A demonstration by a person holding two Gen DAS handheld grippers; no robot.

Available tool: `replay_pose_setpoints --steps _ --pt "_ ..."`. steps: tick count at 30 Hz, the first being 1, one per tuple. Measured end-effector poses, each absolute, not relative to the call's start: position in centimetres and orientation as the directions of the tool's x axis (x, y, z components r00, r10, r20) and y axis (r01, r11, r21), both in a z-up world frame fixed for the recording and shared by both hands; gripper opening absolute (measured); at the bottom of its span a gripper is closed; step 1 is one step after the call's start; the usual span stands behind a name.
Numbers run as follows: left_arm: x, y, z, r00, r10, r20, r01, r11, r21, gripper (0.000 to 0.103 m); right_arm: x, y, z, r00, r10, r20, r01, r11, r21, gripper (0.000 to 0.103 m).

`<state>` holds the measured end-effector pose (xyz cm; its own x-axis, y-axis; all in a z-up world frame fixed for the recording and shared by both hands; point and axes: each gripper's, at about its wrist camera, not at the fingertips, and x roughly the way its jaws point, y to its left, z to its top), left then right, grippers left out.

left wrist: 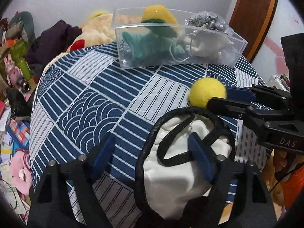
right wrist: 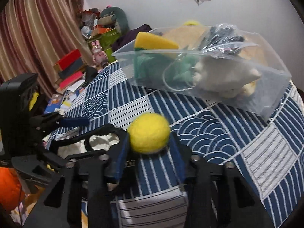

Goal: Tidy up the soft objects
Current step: 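Grasp the yellow felt ball with the right tool while the left tool grasps the handbag strap, then lower the ball and the white handbag into the clear box, opening both tools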

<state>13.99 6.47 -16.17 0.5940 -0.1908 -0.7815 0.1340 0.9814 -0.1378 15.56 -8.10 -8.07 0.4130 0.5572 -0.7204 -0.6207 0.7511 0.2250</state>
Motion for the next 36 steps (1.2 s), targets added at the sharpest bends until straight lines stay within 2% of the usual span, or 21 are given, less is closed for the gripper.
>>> replay_pose_setpoints --steps 1,3,5,8,12,22,36 --pt "14.0 6.2 -16.1 0.596 -0.197 -0.778 0.145 0.98 -0.138 0.064 15.3 -8.1 -8.0 0.42 0.553 -0.719 -0.622 0.753 0.216 0.037" --pt "13.7 5.6 -15.8 0.597 -0.217 -0.772 0.178 0.975 -0.136 0.042 14.9 -8.3 -7.7 0.436 0.546 -0.715 -0.619 0.759 0.202 0.036" --pt "13.4 4.9 -15.5 0.611 -0.197 -0.767 0.19 0.977 -0.1 0.034 14.6 -8.7 -7.4 0.451 0.543 -0.709 -0.613 0.765 0.196 0.036" --pt "13.2 4.4 -15.2 0.63 -0.163 -0.759 0.185 0.981 -0.057 0.014 14.5 -9.2 -6.7 0.473 0.541 -0.696 -0.603 0.774 0.191 0.036" --pt "13.0 4.8 -14.4 0.65 -0.171 -0.74 0.182 0.981 -0.067 0.012 14.2 -10.1 -5.4 0.51 0.538 -0.671 -0.594 0.784 0.177 0.036" --pt "12.4 4.4 -7.7 0.774 -0.17 -0.61 0.182 0.982 -0.043 0.011 13.8 -12.1 -2.2 0.593 0.541 -0.597 -0.568 0.806 0.166 0.036" --pt "16.9 4.6 0.1 0.884 -0.162 -0.438 0.138 0.987 -0.086 0.011 16.9 -13.8 1.9 0.708 0.502 -0.497 -0.499 0.853 0.151 0.036"
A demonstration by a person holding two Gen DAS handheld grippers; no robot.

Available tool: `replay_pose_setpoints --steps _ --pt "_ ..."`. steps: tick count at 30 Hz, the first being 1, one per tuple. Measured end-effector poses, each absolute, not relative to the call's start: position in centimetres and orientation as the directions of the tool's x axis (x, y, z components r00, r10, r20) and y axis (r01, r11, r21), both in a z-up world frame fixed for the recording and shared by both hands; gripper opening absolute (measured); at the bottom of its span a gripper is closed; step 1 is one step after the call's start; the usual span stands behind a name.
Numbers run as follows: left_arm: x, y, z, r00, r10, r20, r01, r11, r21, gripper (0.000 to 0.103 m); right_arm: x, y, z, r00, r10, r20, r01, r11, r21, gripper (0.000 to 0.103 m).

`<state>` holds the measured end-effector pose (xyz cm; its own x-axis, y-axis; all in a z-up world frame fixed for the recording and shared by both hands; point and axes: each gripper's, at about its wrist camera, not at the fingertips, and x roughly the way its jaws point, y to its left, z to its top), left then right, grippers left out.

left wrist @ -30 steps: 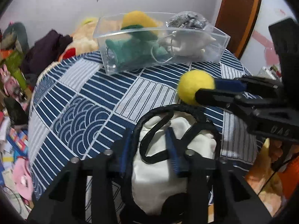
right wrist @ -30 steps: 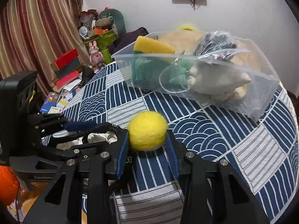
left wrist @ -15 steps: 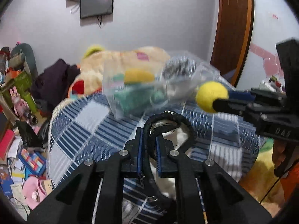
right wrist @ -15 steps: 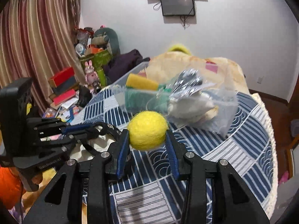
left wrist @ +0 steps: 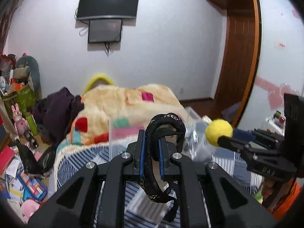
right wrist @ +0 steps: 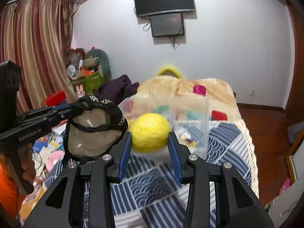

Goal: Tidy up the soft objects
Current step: 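Lower the ball and the white handbag into the clear box, opening both tools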

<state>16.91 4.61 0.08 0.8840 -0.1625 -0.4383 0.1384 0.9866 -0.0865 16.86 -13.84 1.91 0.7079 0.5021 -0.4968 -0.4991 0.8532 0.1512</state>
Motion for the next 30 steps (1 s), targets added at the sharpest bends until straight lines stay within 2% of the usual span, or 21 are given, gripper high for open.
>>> replay_pose_setpoints --steps 8,18,22,25,28,30 --pt "21.1 3.7 -0.8 0.897 -0.141 -0.418 0.11 0.989 -0.098 0.011 19.7 -13.6 2.0 0.744 0.439 -0.504 -0.451 0.886 0.106 0.036" --pt "25.9 2.3 -5.5 0.834 -0.103 -0.543 0.087 0.995 -0.056 0.011 22.9 -14.0 -1.8 0.694 0.374 -0.616 -0.402 0.91 0.101 0.036" --pt "26.8 2.5 -7.1 0.801 -0.075 -0.593 0.078 0.997 -0.021 0.012 22.9 -13.5 -2.2 0.681 0.373 -0.631 -0.413 0.906 0.09 0.036" --pt "26.9 2.6 -7.5 0.784 -0.054 -0.618 0.071 0.997 0.004 0.023 22.7 -13.3 -2.1 0.678 0.366 -0.637 -0.419 0.905 0.073 0.038" --pt "26.6 3.4 -7.3 0.772 -0.064 -0.633 0.065 0.998 -0.022 0.041 22.5 -13.4 -1.9 0.68 0.357 -0.641 -0.419 0.906 0.061 0.039" --pt "26.3 4.1 -7.0 0.769 -0.085 -0.633 0.065 0.996 -0.056 0.059 22.6 -13.6 -1.8 0.681 0.355 -0.64 -0.418 0.906 0.058 0.045"
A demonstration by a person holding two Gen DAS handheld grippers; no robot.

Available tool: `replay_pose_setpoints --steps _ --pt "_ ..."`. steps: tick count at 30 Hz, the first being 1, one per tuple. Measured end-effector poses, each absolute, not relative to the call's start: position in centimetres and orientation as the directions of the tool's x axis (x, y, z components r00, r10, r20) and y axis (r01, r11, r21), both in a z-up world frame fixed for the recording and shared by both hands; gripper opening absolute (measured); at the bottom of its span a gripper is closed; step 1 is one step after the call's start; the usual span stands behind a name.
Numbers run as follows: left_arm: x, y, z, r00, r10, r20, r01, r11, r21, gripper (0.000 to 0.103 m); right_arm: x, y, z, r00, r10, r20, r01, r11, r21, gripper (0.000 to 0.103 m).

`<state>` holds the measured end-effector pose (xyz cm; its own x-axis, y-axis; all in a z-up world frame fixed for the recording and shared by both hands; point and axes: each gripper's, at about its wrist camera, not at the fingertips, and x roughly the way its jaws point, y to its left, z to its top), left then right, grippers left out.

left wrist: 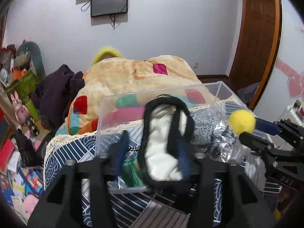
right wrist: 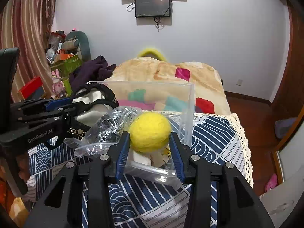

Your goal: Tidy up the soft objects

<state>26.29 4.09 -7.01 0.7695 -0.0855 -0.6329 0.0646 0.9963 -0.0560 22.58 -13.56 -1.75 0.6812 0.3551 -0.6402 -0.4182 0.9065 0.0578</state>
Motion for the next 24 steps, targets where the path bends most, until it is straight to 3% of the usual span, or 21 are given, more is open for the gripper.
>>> replay_pose_setpoints --steps 3,13,22,24 --pt "25.3 4.4 -6.3 0.778 -0.103 -0.62 0.076 0.995 -0.069 0.061 21.9 -13.9 -1.0 0.706 0.353 -0.613 -0.414 0.909 0.047 0.054" --pt "19.4 3.0 -1.3 0.87 -0.115 -0.479 0.119 0.993 -0.022 0.064 18.8 -14.8 3.1 0.762 0.406 -0.505 -0.437 0.897 0.063 0.054" --pt "13.3 2.9 3.2 0.934 -0.138 -0.329 0.126 0.99 -0.058 0.069 14.3 -15.6 7.5 0.81 0.464 -0.358 -0.465 0.881 0.09 0.054" --pt "12.3 3.0 3.6 0.94 -0.141 -0.31 0.126 0.99 -0.068 0.074 13.6 -15.8 8.1 0.813 0.476 -0.336 -0.472 0.876 0.101 0.057"
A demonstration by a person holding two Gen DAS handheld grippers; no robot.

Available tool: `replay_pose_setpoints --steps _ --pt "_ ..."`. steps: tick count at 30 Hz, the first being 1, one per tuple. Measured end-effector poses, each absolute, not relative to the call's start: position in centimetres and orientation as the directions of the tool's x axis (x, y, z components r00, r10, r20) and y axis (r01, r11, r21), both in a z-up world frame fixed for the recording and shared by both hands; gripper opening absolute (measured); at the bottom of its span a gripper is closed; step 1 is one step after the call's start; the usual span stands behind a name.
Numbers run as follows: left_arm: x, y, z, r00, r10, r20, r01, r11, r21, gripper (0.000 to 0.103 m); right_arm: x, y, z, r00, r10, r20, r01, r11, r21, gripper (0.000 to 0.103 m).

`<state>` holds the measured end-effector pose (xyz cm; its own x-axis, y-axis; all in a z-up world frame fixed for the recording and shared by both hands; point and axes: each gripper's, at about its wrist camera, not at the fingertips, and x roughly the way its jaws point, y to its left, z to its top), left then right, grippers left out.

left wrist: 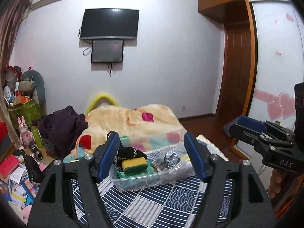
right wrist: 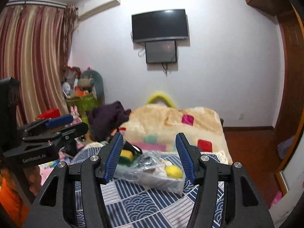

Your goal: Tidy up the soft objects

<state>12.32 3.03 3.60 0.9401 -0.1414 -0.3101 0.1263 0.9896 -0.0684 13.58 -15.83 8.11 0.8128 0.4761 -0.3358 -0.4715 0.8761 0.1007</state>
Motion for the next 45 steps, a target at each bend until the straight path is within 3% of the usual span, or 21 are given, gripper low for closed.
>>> replay_pose_setpoints --steps 3,6,14,45 --pt "10.7 3.1 4.1 0.952 -0.129 -0.277 0.116 0.991 -0.064 0.082 12.4 -16.0 8.6 0.822 0.483 -0.303 -0.474 0.874 0.107 0.07" --pt "9.4 3.0 4.4 0.962 -0.114 -0.249 0.104 0.993 -0.052 0.091 11.3 -15.9 9.0 0.827 0.487 -0.282 -0.48 0.872 0.099 0.076" --pt "7.7 2.7 4.5 0.967 -0.116 -0.228 0.109 0.993 -0.042 0.097 9.9 -14.9 9.0 0.83 0.495 -0.256 -0.49 0.867 0.088 0.086" --pt "7.0 2.5 3.6 0.966 -0.109 -0.235 0.101 0.994 -0.044 0.1 8.9 -15.1 8.1 0.829 0.494 -0.262 -0.485 0.868 0.104 0.087"
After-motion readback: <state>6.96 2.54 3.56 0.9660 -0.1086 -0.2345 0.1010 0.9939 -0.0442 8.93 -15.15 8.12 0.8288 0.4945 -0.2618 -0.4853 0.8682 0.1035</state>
